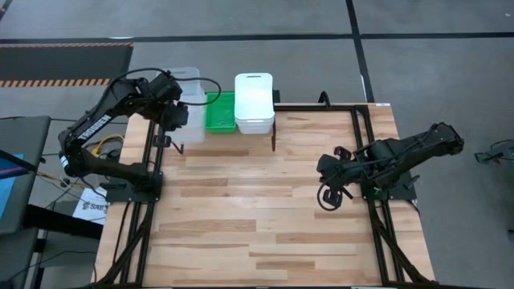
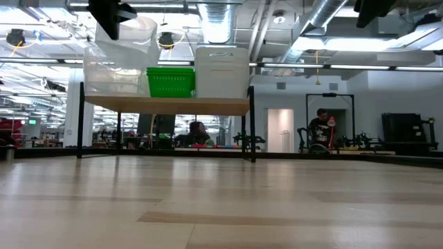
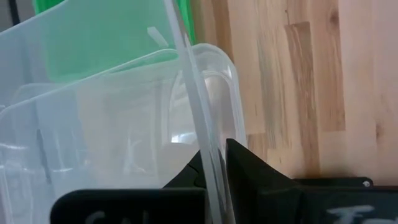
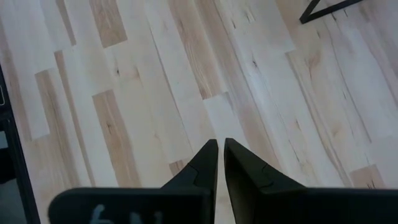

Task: Stack baskets on shelf by color
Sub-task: Stack the transparent bin on top of the transparent bins on the shelf, then return to Home Position

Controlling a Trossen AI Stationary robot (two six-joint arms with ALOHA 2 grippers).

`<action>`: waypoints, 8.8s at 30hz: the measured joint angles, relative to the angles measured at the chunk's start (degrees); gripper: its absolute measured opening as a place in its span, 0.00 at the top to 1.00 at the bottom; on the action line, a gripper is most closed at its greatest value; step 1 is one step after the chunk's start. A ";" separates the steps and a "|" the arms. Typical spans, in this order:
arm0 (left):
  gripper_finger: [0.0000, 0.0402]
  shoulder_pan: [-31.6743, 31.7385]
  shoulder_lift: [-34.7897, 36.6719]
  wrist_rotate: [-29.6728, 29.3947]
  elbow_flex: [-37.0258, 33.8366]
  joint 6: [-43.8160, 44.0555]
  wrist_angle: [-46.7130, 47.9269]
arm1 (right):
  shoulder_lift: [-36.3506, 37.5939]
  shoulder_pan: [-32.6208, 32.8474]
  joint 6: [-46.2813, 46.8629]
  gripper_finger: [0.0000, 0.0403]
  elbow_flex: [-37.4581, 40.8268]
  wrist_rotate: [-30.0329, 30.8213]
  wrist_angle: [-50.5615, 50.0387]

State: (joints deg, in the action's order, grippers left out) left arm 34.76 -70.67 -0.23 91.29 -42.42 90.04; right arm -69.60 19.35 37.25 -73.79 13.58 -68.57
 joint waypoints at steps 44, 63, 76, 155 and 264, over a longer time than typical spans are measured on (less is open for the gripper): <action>0.99 0.00 2.39 2.38 -0.76 -2.39 -0.38 | -0.02 0.00 -0.21 0.87 -0.01 1.75 -1.03; 0.96 0.00 6.89 2.96 -8.00 -8.53 -0.04 | -0.02 -0.82 0.70 0.87 -0.01 1.85 -1.05; 0.73 0.24 6.89 2.35 -10.66 -8.04 -3.29 | -0.02 -2.70 0.19 0.87 -0.01 1.99 -1.03; 0.48 -8.39 26.15 10.07 -20.31 54.94 -53.62 | 19.37 -43.93 -39.20 0.87 -4.25 -28.63 31.75; 0.48 -34.16 70.31 6.88 -90.60 50.32 -92.57 | 69.34 -28.87 -26.86 0.87 73.27 -23.94 72.46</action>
State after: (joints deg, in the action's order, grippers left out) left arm 0.60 -0.36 6.65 0.69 7.89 -2.53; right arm -0.26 -9.51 10.39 -0.51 -10.36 3.89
